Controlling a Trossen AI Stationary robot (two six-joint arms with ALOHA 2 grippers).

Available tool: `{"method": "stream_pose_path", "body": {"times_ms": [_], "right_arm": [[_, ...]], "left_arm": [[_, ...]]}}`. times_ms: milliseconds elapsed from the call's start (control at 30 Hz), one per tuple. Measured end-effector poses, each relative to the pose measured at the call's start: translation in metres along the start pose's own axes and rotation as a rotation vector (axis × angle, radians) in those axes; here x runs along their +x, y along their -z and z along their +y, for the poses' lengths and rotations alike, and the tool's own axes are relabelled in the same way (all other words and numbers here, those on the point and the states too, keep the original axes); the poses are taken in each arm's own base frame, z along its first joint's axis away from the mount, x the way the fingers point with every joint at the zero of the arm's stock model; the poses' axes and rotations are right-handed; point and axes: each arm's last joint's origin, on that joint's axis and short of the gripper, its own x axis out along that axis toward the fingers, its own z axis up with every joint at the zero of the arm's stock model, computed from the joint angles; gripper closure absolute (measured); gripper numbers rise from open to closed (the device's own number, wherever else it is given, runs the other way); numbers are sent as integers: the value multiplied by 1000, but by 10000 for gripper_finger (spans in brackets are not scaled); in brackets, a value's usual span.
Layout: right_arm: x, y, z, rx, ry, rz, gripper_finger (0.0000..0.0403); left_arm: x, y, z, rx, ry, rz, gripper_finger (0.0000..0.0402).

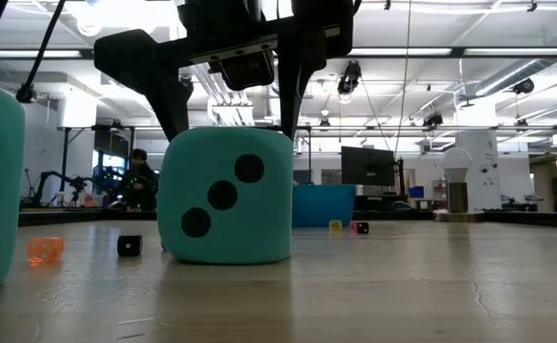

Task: Pick & Place Dice
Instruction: Put the top blue dice into the blue bin

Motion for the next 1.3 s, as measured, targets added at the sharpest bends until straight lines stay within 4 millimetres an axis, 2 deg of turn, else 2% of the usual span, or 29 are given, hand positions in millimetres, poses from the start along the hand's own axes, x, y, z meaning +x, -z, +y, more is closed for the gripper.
{"method": "stream_pose_path", "body": {"times_ms": [233, 600, 867, 1300], "right_arm": [[0, 0, 0, 1, 0, 0, 3], [0, 0, 0, 1, 0, 0, 3], [0, 0, 0, -1, 0, 0, 3], [0, 0, 0, -1, 0, 0, 3]], "left_arm": [[-4, 1, -2, 1, 21, 9, 4], [-7, 1, -3, 0, 21, 23, 3], [-18, -2, 0, -15, 24, 63, 6], [-15, -3, 0, -16, 30, 59, 6]]}}
